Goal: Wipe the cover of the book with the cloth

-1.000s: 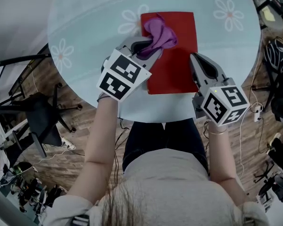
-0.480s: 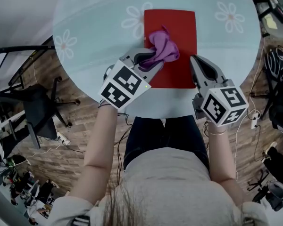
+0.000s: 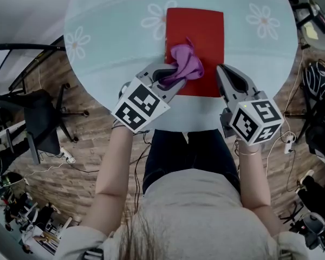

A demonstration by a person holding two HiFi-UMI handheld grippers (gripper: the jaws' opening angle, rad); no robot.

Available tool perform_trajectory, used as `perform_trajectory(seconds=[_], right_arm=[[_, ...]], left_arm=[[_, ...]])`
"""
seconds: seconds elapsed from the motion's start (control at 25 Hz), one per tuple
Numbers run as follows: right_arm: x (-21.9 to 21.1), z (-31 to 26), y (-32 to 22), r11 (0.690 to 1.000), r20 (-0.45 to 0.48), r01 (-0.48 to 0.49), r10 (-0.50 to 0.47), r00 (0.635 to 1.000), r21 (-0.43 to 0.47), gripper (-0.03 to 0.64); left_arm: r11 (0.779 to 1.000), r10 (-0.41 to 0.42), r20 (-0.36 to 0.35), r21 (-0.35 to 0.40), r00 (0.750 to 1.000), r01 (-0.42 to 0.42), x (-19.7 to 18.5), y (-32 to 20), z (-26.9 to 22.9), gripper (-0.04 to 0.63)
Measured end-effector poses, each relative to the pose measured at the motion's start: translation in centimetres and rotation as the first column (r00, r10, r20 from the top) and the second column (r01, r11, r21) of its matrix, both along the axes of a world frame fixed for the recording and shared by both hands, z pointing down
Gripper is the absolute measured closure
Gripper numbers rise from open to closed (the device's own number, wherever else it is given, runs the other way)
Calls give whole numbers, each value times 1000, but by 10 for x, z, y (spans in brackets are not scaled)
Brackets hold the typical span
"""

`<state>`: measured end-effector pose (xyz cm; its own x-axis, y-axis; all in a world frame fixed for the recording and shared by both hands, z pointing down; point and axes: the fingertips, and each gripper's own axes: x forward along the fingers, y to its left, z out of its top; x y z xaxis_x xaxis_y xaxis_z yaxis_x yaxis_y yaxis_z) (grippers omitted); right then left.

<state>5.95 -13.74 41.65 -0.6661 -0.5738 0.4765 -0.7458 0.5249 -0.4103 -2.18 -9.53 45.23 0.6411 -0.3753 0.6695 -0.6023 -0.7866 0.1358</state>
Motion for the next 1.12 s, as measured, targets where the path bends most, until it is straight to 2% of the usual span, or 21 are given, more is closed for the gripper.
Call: perform_trajectory(seconds=[0.6,0.92,1.12], right_arm=[[9,-5,13,1000,-14,24,-24,1000,4,594],[14,-9,3,1000,-16,-9,10,1000,18,594],[16,-15,-5,999,-9,-29,30,1000,29,594]], left_arm=[[1000,22,-4,-11,1000,-22,8,30,-4,489],[997,77,15,-26,997,-77,15,37,-11,492],[993,109,-11,-34,994,-109,19,27,-19,492]])
